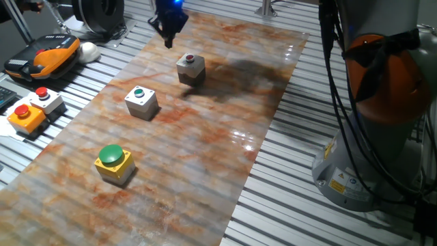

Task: Press three buttons from left to right in sequence

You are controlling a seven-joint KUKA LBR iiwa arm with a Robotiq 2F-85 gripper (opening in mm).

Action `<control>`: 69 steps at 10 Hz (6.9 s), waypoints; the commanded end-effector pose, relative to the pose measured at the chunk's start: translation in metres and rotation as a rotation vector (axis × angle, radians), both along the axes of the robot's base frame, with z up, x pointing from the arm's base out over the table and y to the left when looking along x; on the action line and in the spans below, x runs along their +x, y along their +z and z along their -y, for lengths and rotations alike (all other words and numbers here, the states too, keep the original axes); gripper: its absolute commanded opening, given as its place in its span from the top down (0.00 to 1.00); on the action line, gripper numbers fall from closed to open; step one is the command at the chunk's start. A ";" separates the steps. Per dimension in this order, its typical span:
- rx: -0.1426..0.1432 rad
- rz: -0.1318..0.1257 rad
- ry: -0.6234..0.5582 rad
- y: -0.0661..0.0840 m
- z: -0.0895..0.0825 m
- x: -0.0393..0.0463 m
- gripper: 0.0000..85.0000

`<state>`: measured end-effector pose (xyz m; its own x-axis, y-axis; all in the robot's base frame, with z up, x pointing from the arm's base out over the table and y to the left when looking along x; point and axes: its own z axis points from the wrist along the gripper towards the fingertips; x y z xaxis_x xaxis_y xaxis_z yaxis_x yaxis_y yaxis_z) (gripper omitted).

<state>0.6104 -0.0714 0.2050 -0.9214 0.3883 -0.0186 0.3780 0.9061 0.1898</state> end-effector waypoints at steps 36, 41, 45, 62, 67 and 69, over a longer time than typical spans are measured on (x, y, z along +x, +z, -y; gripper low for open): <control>-0.309 0.023 -0.078 -0.051 -0.086 0.0247 0.40; -0.326 0.023 -0.085 -0.053 -0.084 0.0256 0.40; -0.351 0.023 -0.083 -0.053 -0.081 0.0267 0.40; -0.211 -0.053 0.103 -0.053 -0.082 0.0268 0.40; -0.222 -0.034 0.108 -0.053 -0.082 0.0270 0.40; -0.219 -0.032 0.105 -0.054 -0.084 0.0289 0.40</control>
<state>0.6397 0.0127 0.1511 -0.9574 0.2822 -0.0615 0.2841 0.9584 -0.0257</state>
